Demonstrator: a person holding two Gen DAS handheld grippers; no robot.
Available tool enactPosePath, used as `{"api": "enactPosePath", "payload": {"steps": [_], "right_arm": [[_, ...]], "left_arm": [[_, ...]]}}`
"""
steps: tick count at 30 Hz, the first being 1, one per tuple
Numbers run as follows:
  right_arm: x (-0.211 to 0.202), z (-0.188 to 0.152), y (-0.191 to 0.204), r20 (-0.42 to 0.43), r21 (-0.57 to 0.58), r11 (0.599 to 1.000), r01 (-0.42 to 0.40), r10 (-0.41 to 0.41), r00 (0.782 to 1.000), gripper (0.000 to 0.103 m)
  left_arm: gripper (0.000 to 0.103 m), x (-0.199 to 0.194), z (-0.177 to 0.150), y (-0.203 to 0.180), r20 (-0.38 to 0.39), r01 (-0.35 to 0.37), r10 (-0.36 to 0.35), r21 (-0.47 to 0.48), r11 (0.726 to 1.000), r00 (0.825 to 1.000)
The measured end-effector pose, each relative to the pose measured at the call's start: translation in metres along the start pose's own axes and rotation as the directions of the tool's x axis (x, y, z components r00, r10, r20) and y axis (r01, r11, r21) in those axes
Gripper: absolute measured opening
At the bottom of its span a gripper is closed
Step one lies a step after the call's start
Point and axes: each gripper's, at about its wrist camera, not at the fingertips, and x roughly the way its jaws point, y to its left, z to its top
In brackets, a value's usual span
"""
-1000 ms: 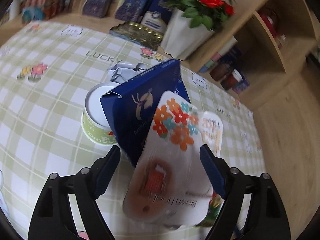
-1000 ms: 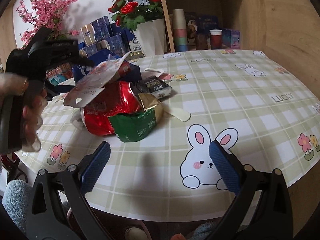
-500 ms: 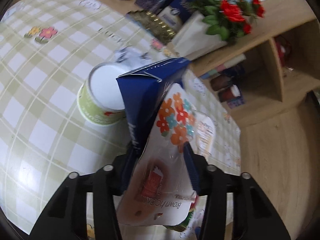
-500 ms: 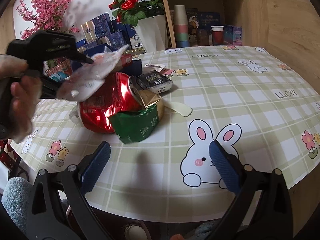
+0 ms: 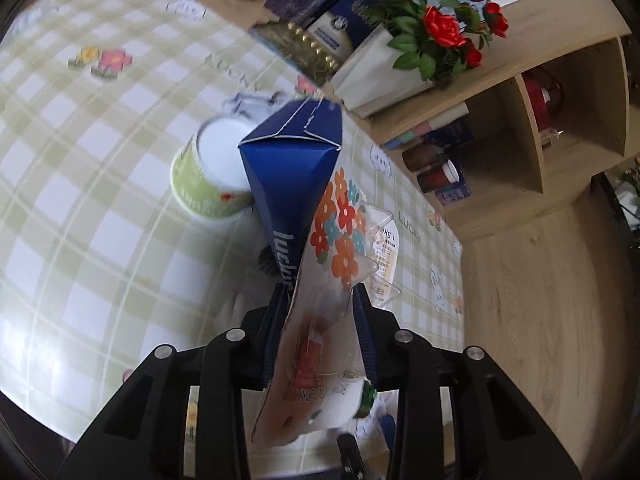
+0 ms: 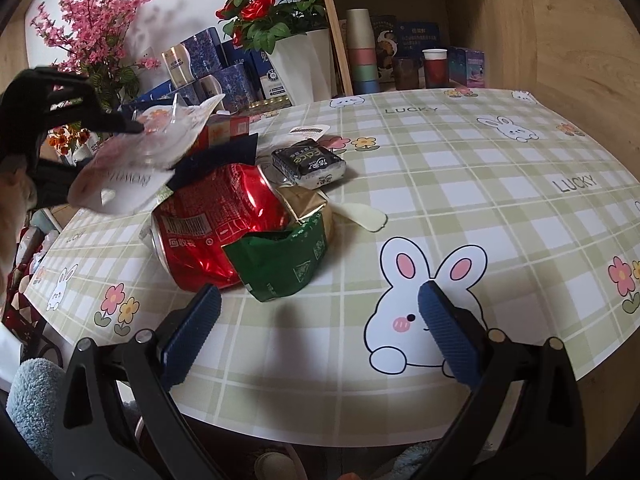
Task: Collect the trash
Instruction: 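Lift the plastic packaging off the table with the left tool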
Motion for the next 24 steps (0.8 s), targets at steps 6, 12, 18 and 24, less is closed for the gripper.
{"api": "enactPosePath", "payload": {"steps": [6, 12, 18, 24], "right_arm": [[0.003, 0.0, 0.003, -0.006, -0.007, 1.0, -0.012, 0.012, 1.0, 0.097], [0.004, 0.001, 0.002, -0.003, 0.006, 1.0, -0.025, 0.025, 1.0, 0.097], [0.002, 0.001, -0.001, 0.005, 0.023, 0.999, -0.04, 0.04, 0.999, 0.097], [-0.005, 0.002, 0.0, 0.03, 0.015, 0.998, -0.055, 0.055, 0.998, 0.097]], "left_arm": [[0.033, 0.002, -0.01, 0.014, -0.053, -0.038, 0.038, 0.003, 0.999, 0.998], [0.023, -0.009, -0.018, 0.01, -0.03, -0.058, 0.061, 0.095, 0.994, 0.998], [0.01, -0.043, -0.026, -0.032, 0.085, -0.009, -0.018, 0.297, 0.955, 0.996], [0.01, -0.076, -0.038, -0.046, 0.187, -0.029, -0.043, 0.37, 0.929, 0.981]]}}
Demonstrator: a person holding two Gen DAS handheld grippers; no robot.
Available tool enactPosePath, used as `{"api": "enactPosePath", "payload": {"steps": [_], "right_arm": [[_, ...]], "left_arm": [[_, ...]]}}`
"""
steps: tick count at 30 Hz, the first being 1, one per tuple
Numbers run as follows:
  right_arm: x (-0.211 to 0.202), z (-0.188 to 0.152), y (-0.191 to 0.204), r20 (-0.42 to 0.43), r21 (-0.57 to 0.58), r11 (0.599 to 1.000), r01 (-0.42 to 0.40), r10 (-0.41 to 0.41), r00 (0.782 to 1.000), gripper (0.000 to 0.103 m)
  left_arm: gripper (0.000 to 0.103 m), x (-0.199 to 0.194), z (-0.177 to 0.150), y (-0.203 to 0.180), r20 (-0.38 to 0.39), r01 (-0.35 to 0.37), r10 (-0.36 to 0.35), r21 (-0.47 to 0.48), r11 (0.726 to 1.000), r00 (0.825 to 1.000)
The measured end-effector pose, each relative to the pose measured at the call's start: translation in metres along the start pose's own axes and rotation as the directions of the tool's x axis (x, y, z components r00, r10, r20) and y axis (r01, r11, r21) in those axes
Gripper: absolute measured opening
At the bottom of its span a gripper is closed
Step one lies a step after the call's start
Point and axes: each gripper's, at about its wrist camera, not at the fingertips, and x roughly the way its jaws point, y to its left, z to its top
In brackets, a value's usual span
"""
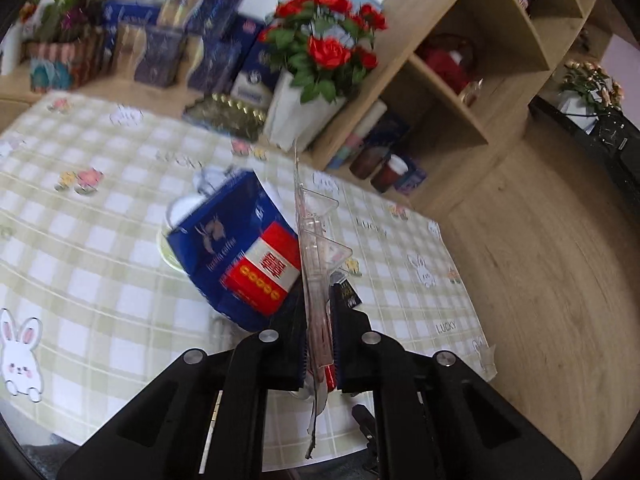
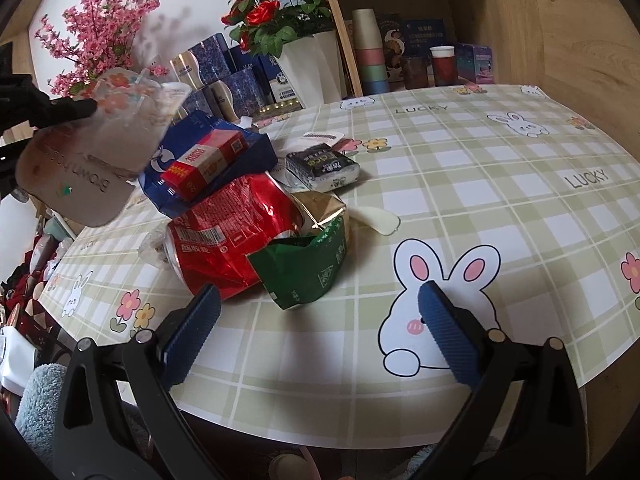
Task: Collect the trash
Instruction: 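Lift the plastic packaging off the table with the left tool, then grasp the crushed red can with the right tool while the left tool holds the packaging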
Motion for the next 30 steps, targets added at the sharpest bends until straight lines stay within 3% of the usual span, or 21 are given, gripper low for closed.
{"api": "enactPosePath", "payload": {"steps": [6, 13, 15, 20, 23, 30], "right_arm": [[-0.012, 0.002, 0.012, 0.061, -0.081, 0.997, -0.017, 0.022, 0.998, 0.097], [-0.02, 0.011, 0.049, 0.101, -0.245, 0.969, -0.014, 0.039, 0.994, 0.097], [-0.018, 0.016, 0.065, 0.089, -0.299, 0.953, -0.036, 0.066, 0.994, 0.087], [0.005, 0.024, 0.096, 0.024, -0.393, 0.919, -0.036, 0.05, 0.998, 0.072], [0.028, 0.028, 0.099, -0.05, -0.369, 0.929, -0.027, 0.009, 0.999, 0.057], [0.052, 0.021, 0.109, -0.143, -0.412, 0.911, 0.003, -0.068, 0.987, 0.043]], "left_arm": [[0.01, -0.04, -0.008, 0.006, 0.101, -0.082, 0.077, 0.045, 0.996, 0.992], [0.01, -0.063, -0.021, 0.036, 0.116, -0.118, 0.117, 0.003, 0.993, 0.986], [0.01, -0.066, -0.025, 0.043, 0.112, -0.114, 0.116, -0.02, 0.993, 0.987], [0.01, -0.073, -0.034, 0.053, 0.11, -0.094, 0.097, -0.038, 0.995, 0.989], [0.01, -0.077, -0.04, 0.06, 0.105, -0.079, 0.084, -0.055, 0.995, 0.991], [0.01, -0.08, -0.055, 0.079, 0.076, -0.06, 0.066, -0.088, 0.994, 0.995]]}}
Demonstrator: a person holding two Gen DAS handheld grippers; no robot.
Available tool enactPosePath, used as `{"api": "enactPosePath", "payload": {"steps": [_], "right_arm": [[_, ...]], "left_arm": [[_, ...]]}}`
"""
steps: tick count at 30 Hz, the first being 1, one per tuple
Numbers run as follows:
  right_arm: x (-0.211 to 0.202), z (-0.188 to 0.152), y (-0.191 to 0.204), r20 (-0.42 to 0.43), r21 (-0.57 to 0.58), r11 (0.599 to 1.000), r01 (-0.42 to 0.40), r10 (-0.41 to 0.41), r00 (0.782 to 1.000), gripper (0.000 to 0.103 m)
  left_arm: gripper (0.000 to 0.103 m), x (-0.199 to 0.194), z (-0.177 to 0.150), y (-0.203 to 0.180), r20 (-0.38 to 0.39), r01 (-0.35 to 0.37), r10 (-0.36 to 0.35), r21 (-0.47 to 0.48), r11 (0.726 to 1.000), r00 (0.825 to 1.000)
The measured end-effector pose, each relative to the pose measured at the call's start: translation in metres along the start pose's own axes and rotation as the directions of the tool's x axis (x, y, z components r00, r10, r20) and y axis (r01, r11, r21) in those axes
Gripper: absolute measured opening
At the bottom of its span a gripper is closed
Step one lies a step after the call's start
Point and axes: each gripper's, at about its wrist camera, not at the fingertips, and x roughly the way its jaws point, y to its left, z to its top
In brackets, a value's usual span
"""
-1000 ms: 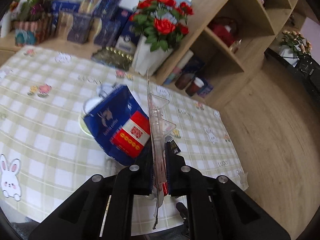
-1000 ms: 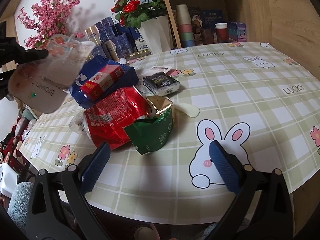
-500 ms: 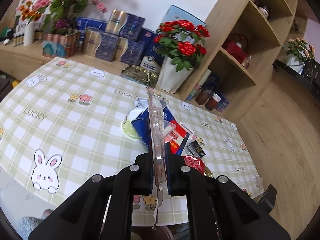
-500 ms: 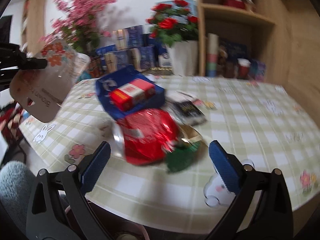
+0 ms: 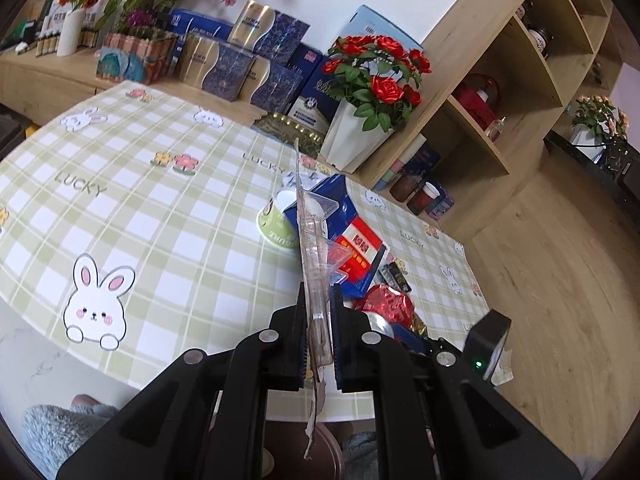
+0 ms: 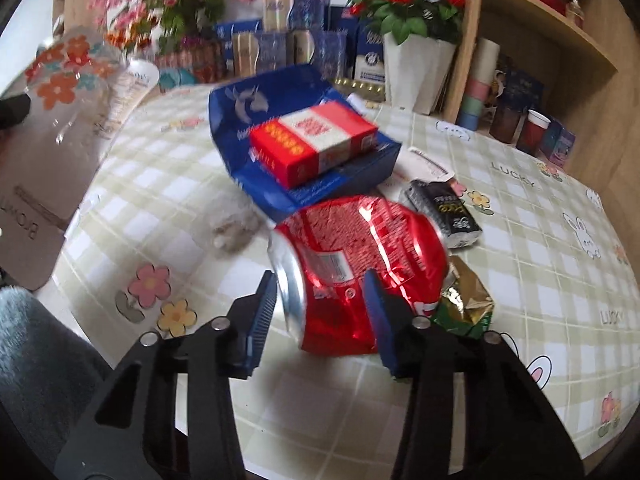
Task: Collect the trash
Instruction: 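Grasp the crushed red can with the right tool while the left tool holds the packaging, then carry the red can down into the bin and open the right tool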
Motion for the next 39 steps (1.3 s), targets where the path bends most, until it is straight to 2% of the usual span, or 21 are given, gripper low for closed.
{"api": "enactPosePath", "payload": {"steps": [1, 2, 3, 11, 16, 21, 26, 32, 35, 39], "right_arm": [[0.001, 0.001, 0.001, -0.004, -0.007, 1.0, 0.013, -0.013, 1.0, 0.041], [0.0, 0.001, 0.001, -0.007, -0.004, 1.0, 0.014, -0.014, 1.0, 0.033], [-0.001, 0.003, -0.001, -0.01, 0.004, 1.0, 0.013, -0.013, 1.0, 0.03], [-0.042, 0.03, -0.018, 0.12, 0.128, 0.988, -0.091, 0.076, 0.99, 0.026], [-0.073, 0.042, -0.013, 0.186, 0.13, 0.979, -0.159, 0.133, 0.973, 0.026], [-0.104, 0.043, -0.002, 0.233, 0.102, 0.98, -0.17, 0.143, 0.962, 0.024], [-0.13, 0.031, 0.01, 0.256, 0.069, 0.979, -0.191, 0.167, 0.952, 0.023], [-0.152, 0.011, 0.014, 0.257, 0.102, 0.967, -0.235, 0.203, 0.945, 0.022], [-0.161, -0.006, 0.016, 0.239, 0.119, 0.956, -0.268, 0.234, 0.942, 0.022], [-0.161, -0.036, 0.025, 0.175, 0.137, 0.938, -0.317, 0.292, 0.94, 0.022]], "left_arm": [[0.01, 0.001, -0.002, 0.003, -0.007, 0.003, -0.003, -0.007, 1.0, 1.0], [0.01, 0.001, -0.003, 0.005, -0.012, 0.008, -0.008, -0.012, 1.0, 1.0], [0.01, 0.001, -0.004, 0.006, -0.015, 0.013, -0.013, -0.016, 1.0, 1.0], [0.01, -0.016, -0.003, 0.009, 0.004, 0.053, -0.053, -0.011, 0.999, 0.999], [0.01, -0.03, -0.003, 0.007, 0.009, 0.066, -0.066, -0.001, 0.998, 0.998], [0.01, -0.046, -0.009, 0.002, 0.006, 0.07, -0.07, 0.035, 0.997, 0.998], [0.01, -0.06, -0.023, -0.004, -0.027, 0.073, -0.07, 0.096, 0.993, 0.997], [0.01, -0.071, -0.041, 0.003, -0.063, 0.069, -0.064, 0.087, 0.994, 0.996], [0.01, -0.081, -0.044, 0.006, -0.047, 0.072, -0.069, 0.071, 0.995, 0.997], [0.01, -0.091, -0.053, 0.008, -0.045, 0.062, -0.059, 0.082, 0.995, 0.997]]}}
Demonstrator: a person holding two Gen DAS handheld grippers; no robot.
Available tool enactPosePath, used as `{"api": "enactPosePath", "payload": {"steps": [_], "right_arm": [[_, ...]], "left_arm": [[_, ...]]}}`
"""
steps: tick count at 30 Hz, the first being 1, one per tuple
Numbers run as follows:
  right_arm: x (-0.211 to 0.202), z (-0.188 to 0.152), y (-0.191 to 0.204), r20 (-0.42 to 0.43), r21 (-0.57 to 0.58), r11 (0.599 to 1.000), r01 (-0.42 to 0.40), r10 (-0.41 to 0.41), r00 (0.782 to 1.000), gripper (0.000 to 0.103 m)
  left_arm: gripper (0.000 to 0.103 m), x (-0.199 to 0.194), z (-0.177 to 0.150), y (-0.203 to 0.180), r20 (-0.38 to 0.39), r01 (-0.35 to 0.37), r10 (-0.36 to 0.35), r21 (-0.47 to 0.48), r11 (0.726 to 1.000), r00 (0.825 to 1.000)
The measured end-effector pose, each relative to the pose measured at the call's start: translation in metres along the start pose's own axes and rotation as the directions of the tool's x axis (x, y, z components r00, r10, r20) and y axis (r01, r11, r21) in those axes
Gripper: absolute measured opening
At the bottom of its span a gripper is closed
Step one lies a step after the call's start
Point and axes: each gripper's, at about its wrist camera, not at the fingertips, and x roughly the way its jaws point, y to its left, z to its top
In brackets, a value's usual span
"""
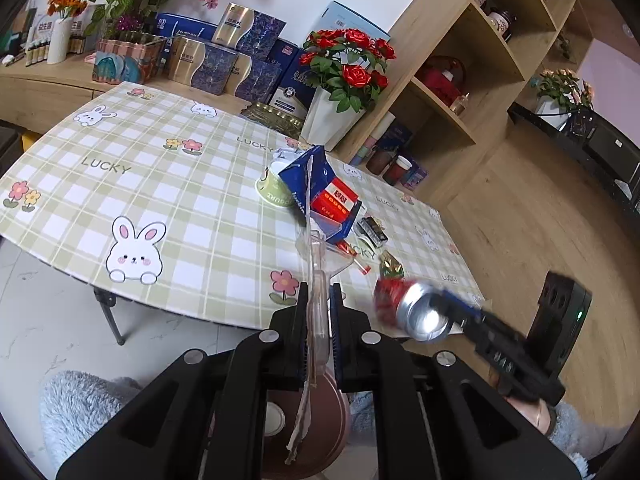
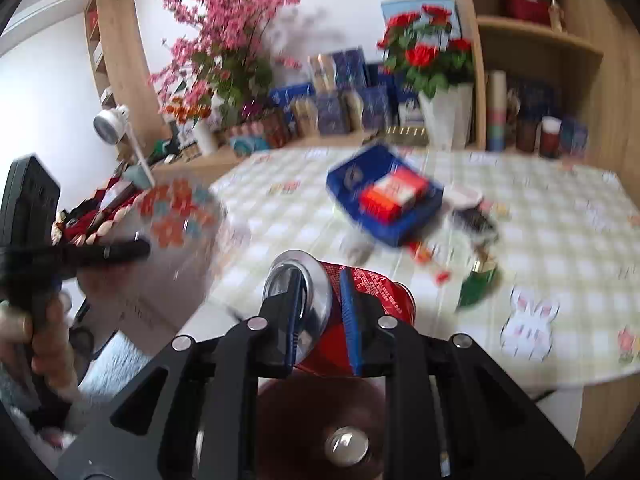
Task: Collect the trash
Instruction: 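Carry the red can down into the bin and open the right tool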
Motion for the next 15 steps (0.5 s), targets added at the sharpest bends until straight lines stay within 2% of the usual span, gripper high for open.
{"api": "enactPosePath", "payload": {"steps": [6, 10, 15], "right_arm": [[0.021, -0.043, -0.003, -0.115, 0.068, 0.996, -0.053, 0.06, 0.992, 0.022], [0.05, -0.064, -0.008, -0.216, 0.097, 0.993, -0.061, 0.08, 0.973, 0.022], [0.083, -0.084, -0.012, -0.321, 0.096, 0.995, -0.032, 0.061, 0.945, 0.022]], "left_arm": [[0.01, 0.003, -0.011, -0.001, -0.021, -0.009, 0.01, 0.01, 1.0, 1.0], [0.01, 0.011, -0.015, 0.0, -0.033, -0.01, 0.01, 0.006, 1.0, 0.999], [0.01, 0.022, -0.02, 0.006, -0.058, -0.006, 0.006, -0.003, 1.0, 0.998]]}}
